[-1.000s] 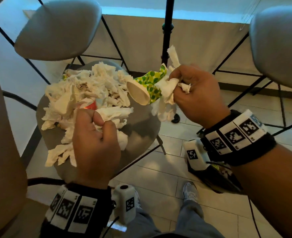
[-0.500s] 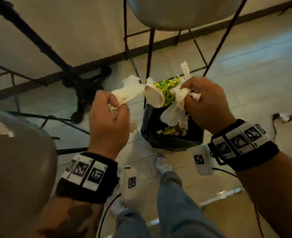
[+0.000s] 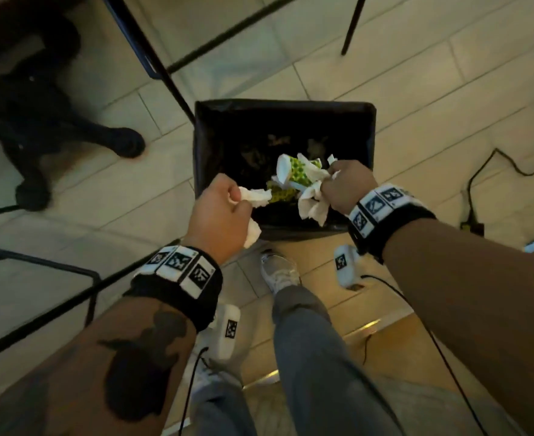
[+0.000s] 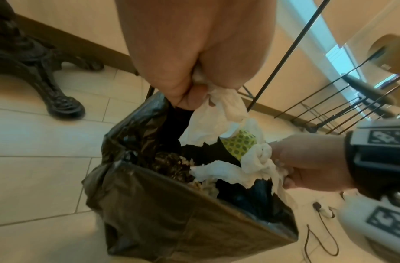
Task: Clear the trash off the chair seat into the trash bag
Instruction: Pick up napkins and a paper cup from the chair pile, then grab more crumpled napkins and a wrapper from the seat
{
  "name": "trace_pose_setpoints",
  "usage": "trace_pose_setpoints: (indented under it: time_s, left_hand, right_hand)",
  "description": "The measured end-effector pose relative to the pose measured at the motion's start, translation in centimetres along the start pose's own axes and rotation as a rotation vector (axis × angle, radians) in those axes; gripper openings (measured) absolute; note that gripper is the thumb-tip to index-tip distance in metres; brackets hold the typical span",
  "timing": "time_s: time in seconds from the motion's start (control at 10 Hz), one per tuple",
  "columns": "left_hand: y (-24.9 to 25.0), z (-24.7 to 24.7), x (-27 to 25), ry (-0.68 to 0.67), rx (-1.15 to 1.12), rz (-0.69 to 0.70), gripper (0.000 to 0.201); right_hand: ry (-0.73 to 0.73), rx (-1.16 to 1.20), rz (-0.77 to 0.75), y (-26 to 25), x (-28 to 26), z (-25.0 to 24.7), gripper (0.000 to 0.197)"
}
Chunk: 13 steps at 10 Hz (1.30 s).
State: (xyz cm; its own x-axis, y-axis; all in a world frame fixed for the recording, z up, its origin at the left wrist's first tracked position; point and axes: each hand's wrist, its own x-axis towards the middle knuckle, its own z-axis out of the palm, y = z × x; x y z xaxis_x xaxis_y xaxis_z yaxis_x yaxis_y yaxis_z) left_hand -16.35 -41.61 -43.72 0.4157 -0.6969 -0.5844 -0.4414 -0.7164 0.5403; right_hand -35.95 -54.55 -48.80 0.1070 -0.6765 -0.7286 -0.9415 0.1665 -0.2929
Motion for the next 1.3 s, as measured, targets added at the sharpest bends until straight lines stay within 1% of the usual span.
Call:
trace_pose_setpoints:
  time_s: [0.1,0.2,0.3,0.4,0.5,0.6,0.7,0.8,0.9,1.0,1.1,1.2,1.3]
  left_hand:
    - [-1.9,1.9,1.8,-0.008,0.034,-0.043,0.013]
    - [-4.0,2.9,3.0,0.016,0.068,-0.051,0.011]
    - [-5.3,3.6,3.9,0.02,0.036,-0.109,0.019]
    - [-7.0,4.7,4.5,-0.126,-0.083,-0.116,0.089]
    - [-7.5,5.5,4.3,-0.237,-0.116,-0.086,0.115]
    - [-7.4,5.5,3.8,-0.282,-0.098,-0.109,0.11]
    - [-7.4,4.9,3.0,-0.303,-0.122,-0.096,0.108]
    - [-7.0,2.8,0.9,-0.27,-0.108,-0.042,0.104]
    - [-6.1,-0.5,-2.8,-0.206,-0.137,-0.047,0.094]
    - [-5.4,-4.6,-7.4,-0.119,-0.251,-0.077,0.074]
    - [-4.4,-10.0,-13.2,0.0,-0.291,-0.028,0.05]
    - [-3.7,-15.7,-20.1,0.113,-0.269,0.041,0.04]
    - [-3.8,-20.8,-27.5,0.247,-0.296,0.115,0.037]
  right_hand:
    - [-0.059,-0.011,0.017,0.9,3.7,2.3,0.009]
    - [-0.118,-0.066,0.02,1.6,5.8,4.4,0.022]
    - [-0.154,-0.091,0.025,1.5,6.6,5.9,0.025]
    - [-0.193,-0.093,0.002,1.3,7.4,6.8,0.008]
    - [-0.171,0.18,0.166,1.1,7.9,7.4,0.055]
    - [-0.126,0.157,0.104,0.9,7.3,7.7,0.083]
    - [-0.132,0.056,0.041,0.6,5.7,7.6,0.095]
    - [-0.1,0.043,0.011,0.3,4.1,7.1,0.084]
    - [-0.113,-0.092,-0.083,-0.7,1.3,6.4,0.063]
    - [-0.165,-0.252,-0.174,-3.1,-3.1,5.8,0.045]
    - [-0.235,-0.339,-0.275,-7.7,-8.6,4.4,0.031]
    - [-0.239,-0.344,-0.457,-13.8,-15.5,2.6,0.023]
    - [-0.213,-0.259,-0.642,-20.7,-23.4,1.7,0.015]
